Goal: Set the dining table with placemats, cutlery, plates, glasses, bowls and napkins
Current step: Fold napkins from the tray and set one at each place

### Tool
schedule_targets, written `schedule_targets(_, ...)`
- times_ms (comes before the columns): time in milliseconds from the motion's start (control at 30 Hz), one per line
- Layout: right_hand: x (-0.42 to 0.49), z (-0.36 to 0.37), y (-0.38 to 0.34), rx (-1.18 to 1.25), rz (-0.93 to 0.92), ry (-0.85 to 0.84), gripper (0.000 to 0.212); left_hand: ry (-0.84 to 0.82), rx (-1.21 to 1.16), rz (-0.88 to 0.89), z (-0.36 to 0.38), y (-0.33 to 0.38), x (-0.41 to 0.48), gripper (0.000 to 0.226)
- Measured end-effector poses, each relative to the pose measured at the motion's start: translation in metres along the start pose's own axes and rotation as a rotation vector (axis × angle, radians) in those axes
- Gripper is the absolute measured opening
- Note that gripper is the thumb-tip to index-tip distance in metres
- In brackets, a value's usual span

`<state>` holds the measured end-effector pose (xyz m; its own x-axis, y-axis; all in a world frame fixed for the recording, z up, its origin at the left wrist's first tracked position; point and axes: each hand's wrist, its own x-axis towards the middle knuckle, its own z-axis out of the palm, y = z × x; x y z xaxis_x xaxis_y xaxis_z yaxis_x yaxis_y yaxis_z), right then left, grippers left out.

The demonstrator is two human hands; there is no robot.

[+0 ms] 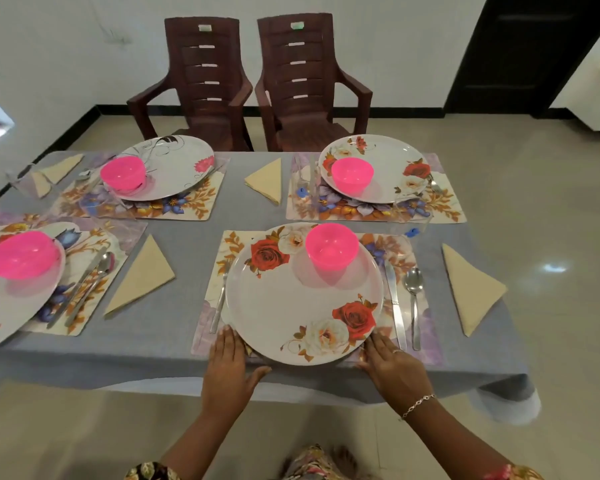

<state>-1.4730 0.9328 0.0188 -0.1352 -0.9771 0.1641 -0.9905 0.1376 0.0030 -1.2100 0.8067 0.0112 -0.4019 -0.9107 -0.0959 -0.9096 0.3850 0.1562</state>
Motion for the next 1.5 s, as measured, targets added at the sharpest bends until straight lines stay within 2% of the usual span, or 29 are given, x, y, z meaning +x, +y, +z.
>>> schedule_targets(200,0.0,-0.002,0.001,0.016,-0.08,0.076,0.081,-0.081,0.006,-0.015,0.002,-0.004,0.003,0.079)
schedule_targets(400,-0.005,0.004,0.0,0.004,-0.055,0.046,0.082,-0.043,0.052,0.049,-0.002,-0.001,0.003,0.085)
schedule_targets(567,-0.007,0.001,-0.001,-0.021,-0.055,0.096,0.078,-0.041,0.007,0.049,-0.003,-0.001,0.002,0.085)
schedule_targets(667,-0.009,-0.003,-0.002,-0.003,-0.039,0.061,0.077,-0.023,-0.032,0.053,-0.004,-0.002,0.0,0.085)
schedule_targets(800,-0.009,-0.02,-0.004,0.195,0.096,0.095,0.063,-0.008,-0.037,0.097,-0.008,-0.005,-0.002,0.084)
schedule_targets(833,-0.008,-0.032,-0.007,0.262,0.152,0.141,0.052,-0.003,-0.041,0.092,-0.009,-0.005,-0.002,0.085)
schedule_targets(900,-0.004,-0.055,-0.016,0.305,0.23,0.294,0.012,0.024,-0.038,0.052,-0.016,-0.007,-0.006,0.085)
schedule_targets(967,0.003,-0.062,-0.023,0.384,0.266,0.38,0.011,0.082,-0.08,0.035,-0.024,-0.011,-0.013,0.079)
schedule_targets(1033,0.016,-0.054,-0.033,0.455,0.235,0.41,0.031,0.148,-0.077,0.041,-0.033,-0.022,-0.016,0.071)
schedule_targets(1067,0.025,-0.047,-0.041,0.478,0.181,0.419,0.036,0.184,-0.074,0.051,-0.038,-0.031,-0.016,0.068)
schedule_targets(1233,0.091,-0.04,-0.12,0.564,-0.051,0.413,0.029,0.377,-0.067,0.072,-0.06,-0.104,0.004,0.047)
schedule_targets(1400,0.153,-0.025,-0.229,0.575,-0.167,0.36,0.025,0.566,-0.041,0.138,-0.072,-0.206,0.049,0.029)
schedule_targets(1500,0.187,-0.011,-0.3,0.592,-0.189,0.353,0.017,0.604,-0.072,0.208,-0.081,-0.266,0.072,0.026)
